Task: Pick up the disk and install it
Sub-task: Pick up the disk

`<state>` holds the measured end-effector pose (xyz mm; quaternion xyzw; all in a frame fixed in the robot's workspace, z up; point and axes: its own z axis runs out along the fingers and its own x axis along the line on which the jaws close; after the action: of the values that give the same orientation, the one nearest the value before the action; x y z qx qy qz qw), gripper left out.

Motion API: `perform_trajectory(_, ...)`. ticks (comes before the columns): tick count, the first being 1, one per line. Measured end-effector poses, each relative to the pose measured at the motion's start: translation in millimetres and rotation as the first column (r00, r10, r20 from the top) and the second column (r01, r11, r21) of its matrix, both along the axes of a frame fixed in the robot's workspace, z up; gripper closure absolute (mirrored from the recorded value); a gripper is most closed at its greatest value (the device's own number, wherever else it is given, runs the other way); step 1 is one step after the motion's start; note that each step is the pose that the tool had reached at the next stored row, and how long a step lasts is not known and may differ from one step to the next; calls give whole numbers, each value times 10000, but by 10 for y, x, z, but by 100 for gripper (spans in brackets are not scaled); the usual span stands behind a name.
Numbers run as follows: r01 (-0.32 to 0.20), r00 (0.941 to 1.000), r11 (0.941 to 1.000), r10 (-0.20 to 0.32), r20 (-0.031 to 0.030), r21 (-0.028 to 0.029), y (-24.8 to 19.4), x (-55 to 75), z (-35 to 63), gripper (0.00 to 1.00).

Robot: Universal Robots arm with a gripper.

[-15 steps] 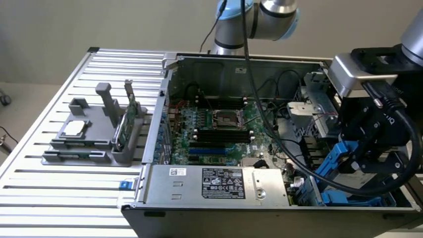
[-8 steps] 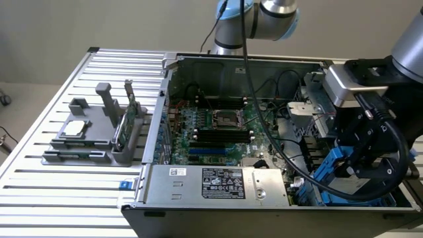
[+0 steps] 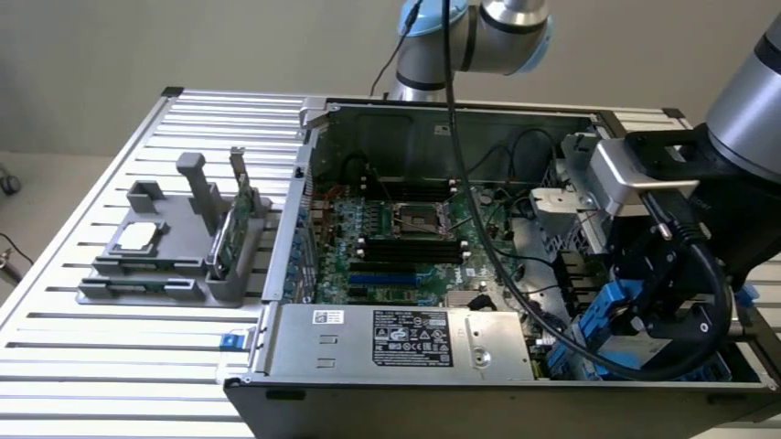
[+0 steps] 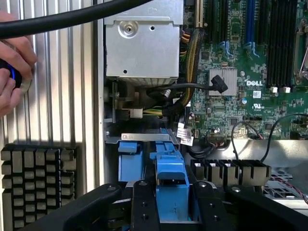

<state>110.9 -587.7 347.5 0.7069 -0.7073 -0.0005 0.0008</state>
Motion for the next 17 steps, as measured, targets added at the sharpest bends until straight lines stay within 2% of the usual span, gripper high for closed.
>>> perform_trajectory(2,-3,10000,10000,3,1,-7,0,1,-8,66)
perform_trajectory(3,-3,10000,10000,3,-1,-10,0,0,-8,59)
perform_trajectory(8,-8,10000,10000,8,0,-34,8,0,-9,59)
perform_trajectory(17,-67,10000,9999,68,19,-155,80,2,-7,59)
